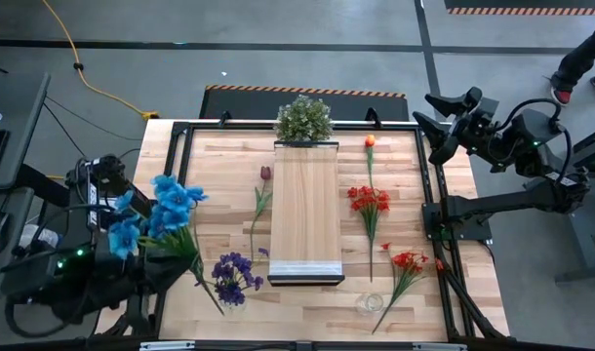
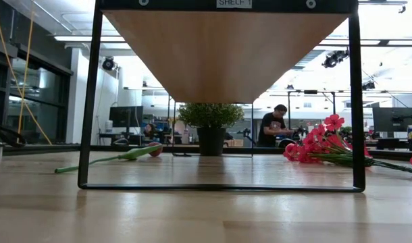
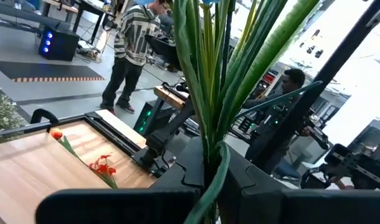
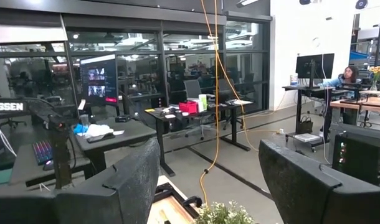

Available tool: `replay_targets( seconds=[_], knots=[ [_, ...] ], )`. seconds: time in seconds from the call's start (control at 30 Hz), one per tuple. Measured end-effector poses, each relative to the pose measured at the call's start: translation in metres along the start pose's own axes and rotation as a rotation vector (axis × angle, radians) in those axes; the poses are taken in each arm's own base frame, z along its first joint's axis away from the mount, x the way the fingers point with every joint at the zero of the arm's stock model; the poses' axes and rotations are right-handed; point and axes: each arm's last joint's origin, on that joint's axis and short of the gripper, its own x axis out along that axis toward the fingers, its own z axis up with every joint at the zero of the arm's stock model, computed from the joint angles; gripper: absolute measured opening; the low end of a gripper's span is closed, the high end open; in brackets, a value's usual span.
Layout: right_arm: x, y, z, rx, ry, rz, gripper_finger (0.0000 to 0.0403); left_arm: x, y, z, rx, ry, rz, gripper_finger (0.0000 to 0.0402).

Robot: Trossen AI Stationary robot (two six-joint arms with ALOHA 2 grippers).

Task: Pick and place flowers into a vace then onto a shelf
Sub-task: Put the blue flowers into the left transparent vase

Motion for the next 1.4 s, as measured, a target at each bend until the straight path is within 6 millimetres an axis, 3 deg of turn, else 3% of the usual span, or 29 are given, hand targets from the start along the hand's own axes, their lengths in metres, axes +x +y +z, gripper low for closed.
replay_targets(
  seconds=[0.3,0.7,1.1,1.4],
  knots=[
    [0.000,0.000,-0.001,-0.008,0.012,-0.001,0.0262,-0.011,-0.023,-0.015,0.059,0.018,-0.035,0.0046],
    [0.000,0.000,-0.001,0.016,0.012,0.000,0.0262,-0.026,-0.035,-0.043,0.115,0.036,-0.072,0.0046],
    [0.000,0.000,-0.002,0.064,0.022,-0.011,0.0262,-0.043,-0.035,-0.046,0.167,0.057,-0.116,0.0046],
    [0.000,0.000,-0.002,0.117,0.023,-0.010,0.0262,-0.049,-0.028,-0.036,0.384,0.052,-0.144,0.0046]
  ],
)
